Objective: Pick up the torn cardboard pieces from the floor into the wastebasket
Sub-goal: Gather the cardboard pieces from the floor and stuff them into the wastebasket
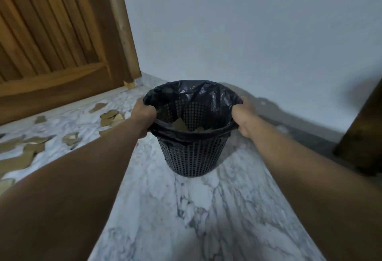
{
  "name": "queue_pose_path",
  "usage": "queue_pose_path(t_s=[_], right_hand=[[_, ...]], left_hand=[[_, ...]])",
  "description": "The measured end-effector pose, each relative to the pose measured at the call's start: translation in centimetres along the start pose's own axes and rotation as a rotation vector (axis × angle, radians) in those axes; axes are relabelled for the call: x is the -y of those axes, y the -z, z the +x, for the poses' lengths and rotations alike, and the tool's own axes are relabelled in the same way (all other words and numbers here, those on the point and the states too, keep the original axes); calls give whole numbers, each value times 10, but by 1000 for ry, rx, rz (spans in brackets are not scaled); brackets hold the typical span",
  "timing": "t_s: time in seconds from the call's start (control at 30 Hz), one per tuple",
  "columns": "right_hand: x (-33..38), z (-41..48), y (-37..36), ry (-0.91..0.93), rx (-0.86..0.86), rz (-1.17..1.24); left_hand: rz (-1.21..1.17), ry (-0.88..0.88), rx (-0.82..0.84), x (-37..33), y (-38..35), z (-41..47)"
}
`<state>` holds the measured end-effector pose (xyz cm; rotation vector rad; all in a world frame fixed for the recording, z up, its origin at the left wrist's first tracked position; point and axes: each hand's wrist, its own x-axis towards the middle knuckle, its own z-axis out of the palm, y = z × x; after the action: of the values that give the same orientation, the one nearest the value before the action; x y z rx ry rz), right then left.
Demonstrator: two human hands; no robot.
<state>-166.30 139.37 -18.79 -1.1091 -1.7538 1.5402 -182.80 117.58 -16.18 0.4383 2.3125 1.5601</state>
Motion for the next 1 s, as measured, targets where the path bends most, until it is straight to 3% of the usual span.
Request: queue_pose_path(t_s=[0.17, 0.43, 0.53, 0.67, 0.8, 1.0], right_hand=[[2, 4, -36, 10, 54, -33], [12, -10, -46, 46, -54, -313], [23, -33, -47, 134, -125, -498], [44, -69, -60, 267, -90, -699], [55, -102, -96, 287, -69, -786], [41, -150, -179, 537, -32, -866]], left_hand=[[-35, 95, 39, 21, 24, 15], [-77, 146, 100, 21, 37, 14], [-35, 108, 98, 23, 44, 2], [-30, 93, 107, 34, 71, -9], [-42, 61, 60, 49, 98, -20], [-37, 36, 2, 102, 148, -43]])
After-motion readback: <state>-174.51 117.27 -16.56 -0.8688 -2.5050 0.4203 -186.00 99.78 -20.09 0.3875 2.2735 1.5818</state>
